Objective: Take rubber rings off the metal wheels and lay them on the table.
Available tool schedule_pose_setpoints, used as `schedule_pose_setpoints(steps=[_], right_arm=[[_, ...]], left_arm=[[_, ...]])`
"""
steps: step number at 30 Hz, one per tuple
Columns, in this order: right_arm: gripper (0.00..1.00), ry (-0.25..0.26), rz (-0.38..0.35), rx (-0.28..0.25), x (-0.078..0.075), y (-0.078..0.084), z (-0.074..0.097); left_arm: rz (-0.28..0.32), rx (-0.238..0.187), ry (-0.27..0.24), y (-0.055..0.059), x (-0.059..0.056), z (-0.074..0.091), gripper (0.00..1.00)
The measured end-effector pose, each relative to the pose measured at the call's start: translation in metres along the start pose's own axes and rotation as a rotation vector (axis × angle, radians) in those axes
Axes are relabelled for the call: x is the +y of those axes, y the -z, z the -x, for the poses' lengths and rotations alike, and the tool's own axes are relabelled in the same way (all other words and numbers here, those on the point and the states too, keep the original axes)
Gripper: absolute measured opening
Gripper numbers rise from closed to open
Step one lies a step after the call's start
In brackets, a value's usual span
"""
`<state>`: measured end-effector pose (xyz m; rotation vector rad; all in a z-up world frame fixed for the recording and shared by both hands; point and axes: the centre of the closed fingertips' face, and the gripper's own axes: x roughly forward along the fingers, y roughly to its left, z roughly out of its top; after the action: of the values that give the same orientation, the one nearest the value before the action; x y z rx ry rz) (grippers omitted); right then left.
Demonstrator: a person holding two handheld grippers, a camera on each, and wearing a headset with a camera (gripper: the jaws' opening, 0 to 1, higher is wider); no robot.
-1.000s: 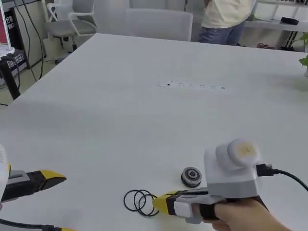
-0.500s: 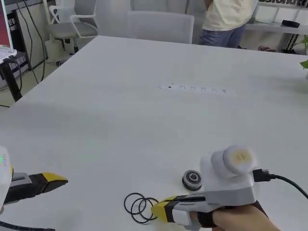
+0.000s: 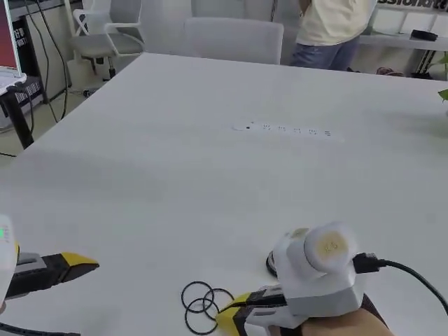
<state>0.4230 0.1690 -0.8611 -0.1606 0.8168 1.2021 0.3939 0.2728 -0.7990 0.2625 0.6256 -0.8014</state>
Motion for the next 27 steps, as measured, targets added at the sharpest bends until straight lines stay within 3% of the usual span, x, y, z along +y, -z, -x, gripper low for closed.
schedule_pose_setpoints(steps=[14, 27], right_arm=[[0.09, -0.011, 0.011, -0.013, 0.002, -0.006, 0.002], [0.19, -0.009, -0.011, -0.07, -0.003, -0.023, 0.013]], left_arm=[[0.005, -0.003, 0.001, 0.0, 0.0, 0.0, 0.68], [-0.005, 0.002, -0.001, 0.0, 0.0, 0.0, 0.67]])
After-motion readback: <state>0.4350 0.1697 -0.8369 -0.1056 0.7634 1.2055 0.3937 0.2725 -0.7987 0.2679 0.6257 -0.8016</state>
